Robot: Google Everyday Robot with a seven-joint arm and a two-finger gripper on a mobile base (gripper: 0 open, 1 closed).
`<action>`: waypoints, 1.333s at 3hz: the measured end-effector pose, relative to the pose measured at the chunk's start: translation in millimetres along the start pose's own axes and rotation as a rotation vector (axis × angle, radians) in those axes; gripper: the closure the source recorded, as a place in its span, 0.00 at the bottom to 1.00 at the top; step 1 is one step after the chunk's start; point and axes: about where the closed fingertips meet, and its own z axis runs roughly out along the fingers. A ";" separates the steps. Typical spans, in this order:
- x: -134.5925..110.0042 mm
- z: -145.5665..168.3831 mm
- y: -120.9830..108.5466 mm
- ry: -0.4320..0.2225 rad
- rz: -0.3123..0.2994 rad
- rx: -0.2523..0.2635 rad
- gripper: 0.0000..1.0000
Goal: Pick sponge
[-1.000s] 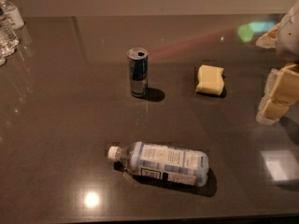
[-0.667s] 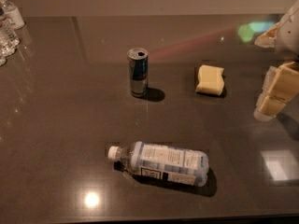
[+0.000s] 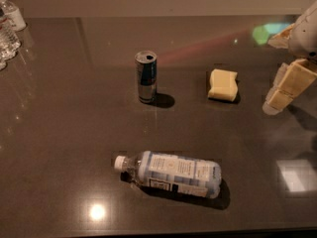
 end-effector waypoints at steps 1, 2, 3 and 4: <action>0.6 22.9 -20.8 -0.043 0.008 -0.006 0.00; 2.3 50.9 -39.1 -0.073 0.028 -0.033 0.00; 4.8 81.6 -57.5 -0.085 0.058 -0.067 0.00; 10.4 110.4 -68.5 -0.075 0.088 -0.100 0.00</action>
Offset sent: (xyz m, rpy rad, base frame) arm 0.0855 -0.0039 -0.0696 0.1373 0.0491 -0.0024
